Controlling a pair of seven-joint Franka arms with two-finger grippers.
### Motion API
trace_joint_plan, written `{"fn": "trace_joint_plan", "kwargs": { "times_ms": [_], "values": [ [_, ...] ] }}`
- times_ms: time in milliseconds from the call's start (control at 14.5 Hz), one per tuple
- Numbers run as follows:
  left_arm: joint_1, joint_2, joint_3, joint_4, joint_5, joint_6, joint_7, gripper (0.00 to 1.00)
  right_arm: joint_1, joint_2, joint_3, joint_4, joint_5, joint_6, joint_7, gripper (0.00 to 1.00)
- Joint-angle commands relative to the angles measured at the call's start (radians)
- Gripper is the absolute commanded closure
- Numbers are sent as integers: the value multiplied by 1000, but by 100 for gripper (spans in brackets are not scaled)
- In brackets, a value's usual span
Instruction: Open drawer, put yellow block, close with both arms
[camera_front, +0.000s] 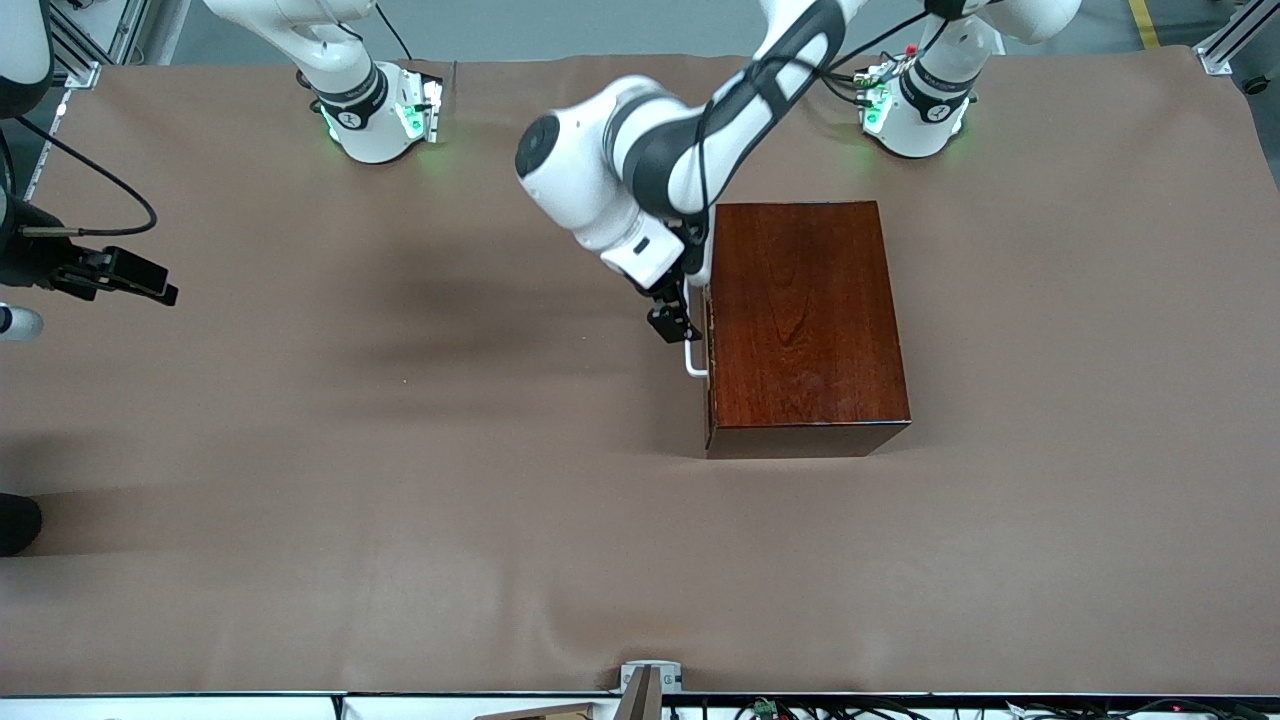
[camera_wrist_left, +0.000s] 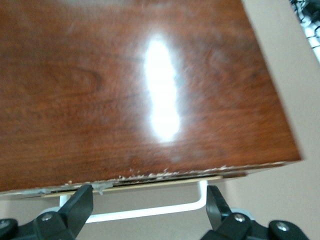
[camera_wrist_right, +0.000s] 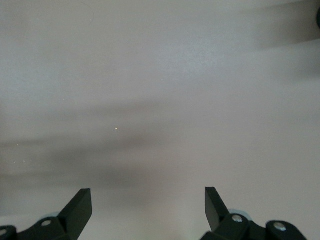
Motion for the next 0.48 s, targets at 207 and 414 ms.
{"fn": "trace_joint_plan", "kwargs": {
  "times_ms": [207,414],
  "values": [
    [202,-148,8,-16,-36,20,207,0,-14,-19,12,-12,-18,-1,-6,0],
    [357,-191,2,-18,-85,62,317,0,-14,-19,12,-12,-18,-1,-6,0]
  ]
}}
